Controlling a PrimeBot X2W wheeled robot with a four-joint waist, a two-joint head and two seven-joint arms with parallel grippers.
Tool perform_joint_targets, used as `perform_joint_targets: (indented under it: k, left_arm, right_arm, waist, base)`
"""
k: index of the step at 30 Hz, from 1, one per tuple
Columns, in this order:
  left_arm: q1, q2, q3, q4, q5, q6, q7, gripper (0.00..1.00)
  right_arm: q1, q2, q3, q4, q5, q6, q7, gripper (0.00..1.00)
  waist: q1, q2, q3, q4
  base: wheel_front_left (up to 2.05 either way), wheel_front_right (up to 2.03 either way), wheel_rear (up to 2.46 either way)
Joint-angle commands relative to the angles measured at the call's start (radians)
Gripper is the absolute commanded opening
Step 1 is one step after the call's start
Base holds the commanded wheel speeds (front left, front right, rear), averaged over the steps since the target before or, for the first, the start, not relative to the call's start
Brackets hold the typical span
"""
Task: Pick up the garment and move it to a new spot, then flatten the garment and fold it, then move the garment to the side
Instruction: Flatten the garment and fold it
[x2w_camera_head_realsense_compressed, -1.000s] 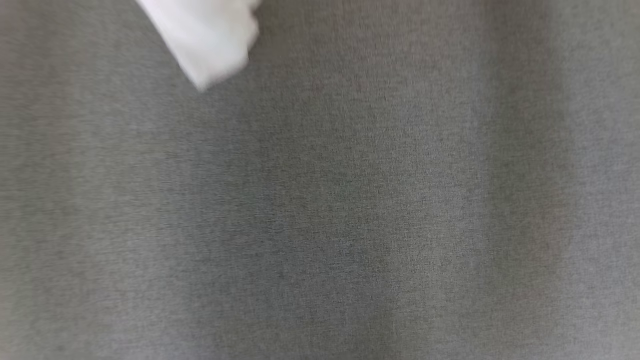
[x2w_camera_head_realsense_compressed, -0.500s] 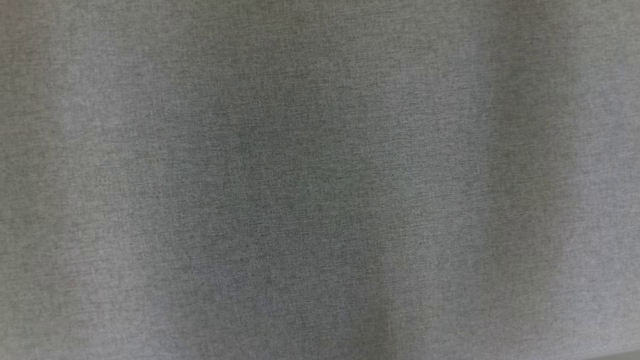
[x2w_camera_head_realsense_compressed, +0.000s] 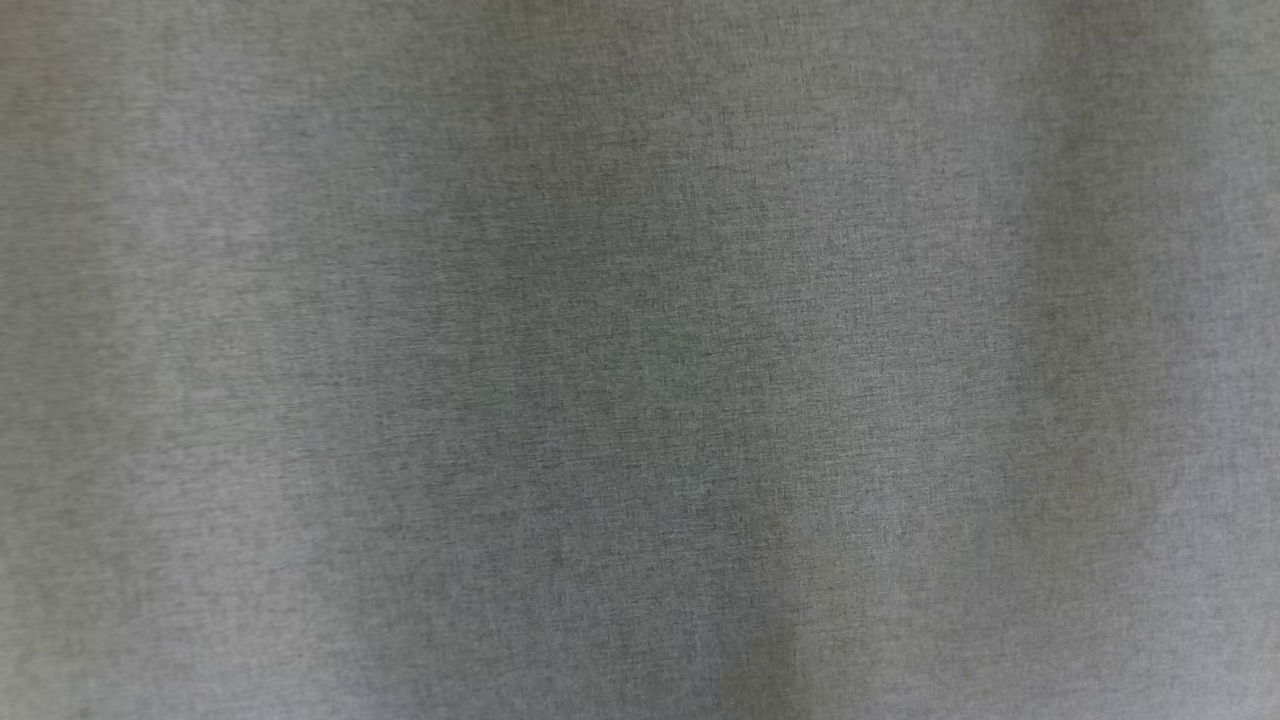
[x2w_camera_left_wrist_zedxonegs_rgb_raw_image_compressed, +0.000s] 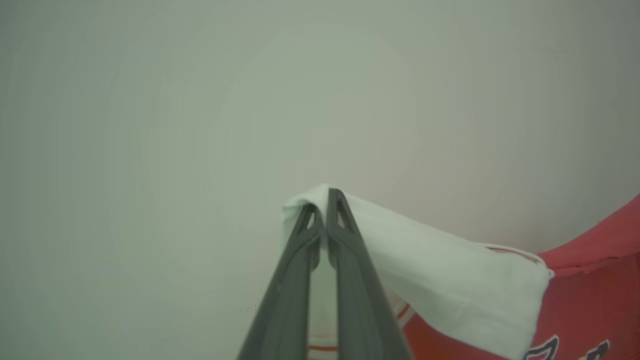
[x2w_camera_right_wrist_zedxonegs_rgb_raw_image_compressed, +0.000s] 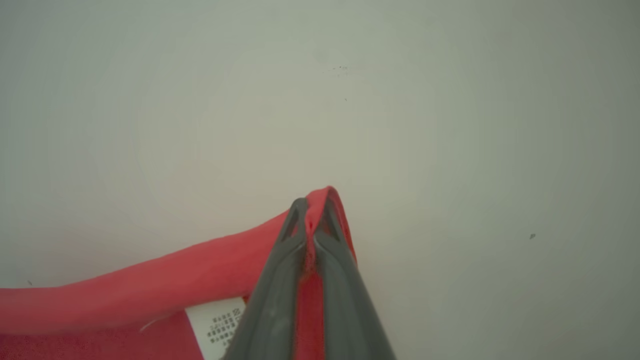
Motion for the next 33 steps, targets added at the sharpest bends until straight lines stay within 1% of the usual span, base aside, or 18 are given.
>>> perform_joint_targets:
  k: [1,4,7,9,11,13,16,18,19,22,23,26,28,29,32,33]
  left_arm:
    - [0.037,0.01,0.005,-0.009,-0.021,0.003,-0.019,0.0]
    - [0.118,0.03,0.006,-0.037,-0.048,0.003,-0.048,0.0]
    - [0.236,0.054,0.014,-0.092,-0.078,0.002,-0.07,0.0]
    - [0.33,0.065,0.031,-0.148,-0.093,0.006,-0.076,0.0]
    - [0.429,0.074,0.042,-0.22,-0.097,0.023,-0.078,0.0]
    - [0.528,0.094,0.068,-0.306,-0.097,0.06,-0.08,0.0]
    - [0.708,0.122,0.118,-0.453,-0.101,0.119,-0.078,0.0]
    - [0.832,0.137,0.158,-0.559,-0.098,0.162,-0.079,0.0]
    - [0.912,0.148,0.152,-0.598,-0.095,0.177,-0.079,0.0]
    - [1.107,0.173,0.183,-0.732,-0.097,0.238,-0.079,0.0]
    - [1.165,0.174,0.204,-0.776,-0.104,0.26,-0.079,0.0]
    - [1.341,0.176,0.248,-0.886,-0.107,0.309,-0.079,0.0]
    - [1.454,0.168,0.285,-0.947,-0.115,0.331,-0.079,0.0]
    - [1.555,0.154,0.326,-1.001,-0.116,0.351,-0.079,0.0]
    - [1.712,0.126,0.362,-1.058,-0.111,0.361,-0.079,0.0]
    - [1.712,0.126,0.362,-1.058,-0.111,0.361,-0.079,0.0]
  right_arm:
    - [0.036,0.003,0.017,-0.001,0.013,-0.002,-0.014,0.0]
    - [0.116,-0.003,0.052,-0.025,0.04,-0.002,-0.037,0.0]
    - [0.221,-0.021,0.084,-0.067,0.08,-0.002,-0.056,0.0]
    - [0.307,-0.032,0.106,-0.108,0.113,-0.002,-0.064,0.0]
    - [0.4,-0.054,0.138,-0.165,0.139,-0.002,-0.063,0.0]
    - [0.497,-0.077,0.159,-0.221,0.168,-0.002,-0.062,0.0]
    - [0.631,-0.096,0.16,-0.307,0.215,-0.002,-0.072,0.0]
    - [0.724,-0.101,0.147,-0.357,0.242,-0.002,-0.08,0.0]
    - [0.773,-0.101,0.136,-0.382,0.252,-0.002,-0.086,0.0]
    - [0.925,-0.106,0.101,-0.451,0.278,-0.002,-0.09,0.0]
    - [0.977,-0.108,0.093,-0.473,0.283,-0.002,-0.082,0.0]
    - [1.135,-0.109,0.051,-0.532,0.294,-0.002,-0.069,0.0]
    - [1.235,-0.099,0.022,-0.568,0.295,-0.002,-0.062,0.0]
    - [1.326,-0.08,-0.008,-0.597,0.297,-0.002,-0.054,0.0]
    - [1.435,-0.055,-0.055,-0.628,0.287,-0.002,-0.043,0.0]
    - [1.435,-0.055,-0.055,-0.628,0.287,-0.002,-0.043,0.0]
  waist:
    - [0.0,-0.0001,-0.014,0.008]
    - [0.0,-0.0001,-0.044,0.013]
    - [0.0,-0.0001,-0.082,0.019]
    - [0.0,-0.0001,-0.111,0.023]
    - [0.0,-0.0001,-0.139,0.032]
    - [0.0,-0.0001,-0.165,0.032]
    - [0.0,-0.0001,-0.201,0.029]
    - [0.0,-0.0001,-0.225,0.025]
    - [0.0,-0.0001,-0.237,0.023]
    - [0.0,-0.0001,-0.266,0.024]
    - [0.0,-0.0001,-0.274,0.025]
    - [0.0,-0.0001,-0.301,0.03]
    - [0.0,-0.0001,-0.318,0.03]
    - [0.0,-0.0001,-0.335,0.028]
    - [0.0,-0.0001,-0.359,0.023]
    - [0.0,-0.0001,-0.359,0.023]
  base:
    - [0.0,0.0,0.0]
    - [0.0,0.0,0.0]
    - [0.0,0.0,0.0]
    - [0.0,0.0,0.0]
    - [0.0,0.0,0.0]
    - [0.0,0.0,0.0]
    - [0.0,0.0,0.0]
    - [0.0,0.0,0.0]
    - [0.0,0.0,0.0]
    - [0.0,0.0,0.0]
    - [0.0,0.0,0.0]
    - [0.0,0.0,0.0]
    - [0.0,0.0,0.0]
    - [0.0,0.0,0.0]
    - [0.0,0.0,0.0]
    - [0.0,0.0,0.0]
